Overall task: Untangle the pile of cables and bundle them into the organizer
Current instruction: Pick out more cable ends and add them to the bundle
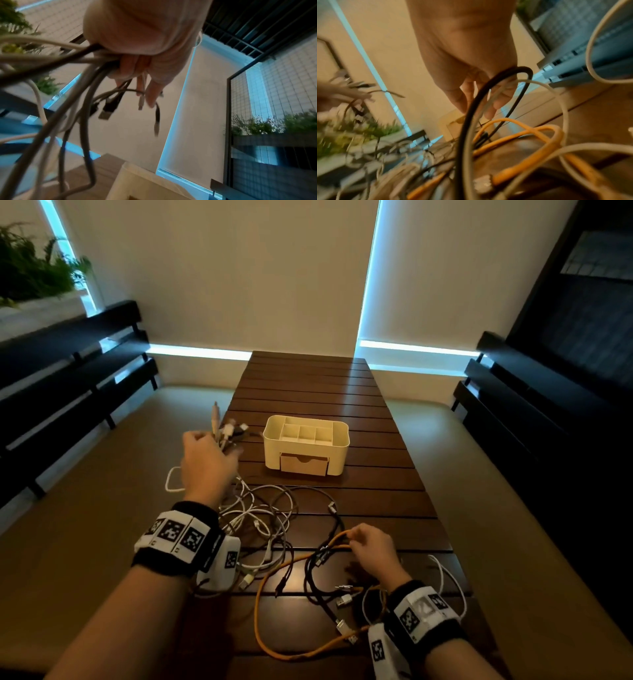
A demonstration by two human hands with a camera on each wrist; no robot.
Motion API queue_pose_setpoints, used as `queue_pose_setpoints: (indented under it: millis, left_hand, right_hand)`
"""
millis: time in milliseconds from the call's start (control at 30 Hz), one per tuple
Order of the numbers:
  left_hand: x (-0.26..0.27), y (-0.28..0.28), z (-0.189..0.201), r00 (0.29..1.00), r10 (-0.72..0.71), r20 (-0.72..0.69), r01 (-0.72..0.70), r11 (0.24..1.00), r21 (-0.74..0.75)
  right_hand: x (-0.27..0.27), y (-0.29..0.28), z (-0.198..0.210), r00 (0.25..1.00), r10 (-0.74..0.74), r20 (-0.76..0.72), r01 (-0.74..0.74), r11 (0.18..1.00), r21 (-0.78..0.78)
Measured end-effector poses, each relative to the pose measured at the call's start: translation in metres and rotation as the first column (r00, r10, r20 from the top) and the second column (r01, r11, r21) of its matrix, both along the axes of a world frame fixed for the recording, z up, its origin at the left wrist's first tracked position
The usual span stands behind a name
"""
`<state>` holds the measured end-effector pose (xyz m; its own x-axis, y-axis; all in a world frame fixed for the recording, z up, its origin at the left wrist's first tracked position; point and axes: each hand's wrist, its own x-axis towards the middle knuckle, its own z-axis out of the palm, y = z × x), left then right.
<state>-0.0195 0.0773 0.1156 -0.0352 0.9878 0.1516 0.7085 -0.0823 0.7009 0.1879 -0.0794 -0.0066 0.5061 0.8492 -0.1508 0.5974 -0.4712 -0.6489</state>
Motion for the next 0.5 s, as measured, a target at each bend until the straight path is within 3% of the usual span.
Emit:
queue_pose_setpoints:
  millis: [133,267,500]
  left_hand:
    - [0.004,-0.007,-0.022,0.990,-0.126,-0.064,0.121,0.990,-0.069]
    - [0.017,-0.019,-0.029,0.982,-0.188,-0.027,0.189,0.981,0.034]
    - [0.029,-0.030,-0.038,0.964,-0.257,-0.071,0.263,0.958,0.113]
  right_hand:
    - [-0.005,0.003,-0.025,0.950,0.253,0.182,-0.236,0.966,-0.107]
    - [-0.007,0.010,-0.035,0.934,0.258,0.248,-0.254,0.966,-0.047]
    - [-0.005,0.018,-0.043,0.822,0.330,0.465,-0.251,0.941,-0.225]
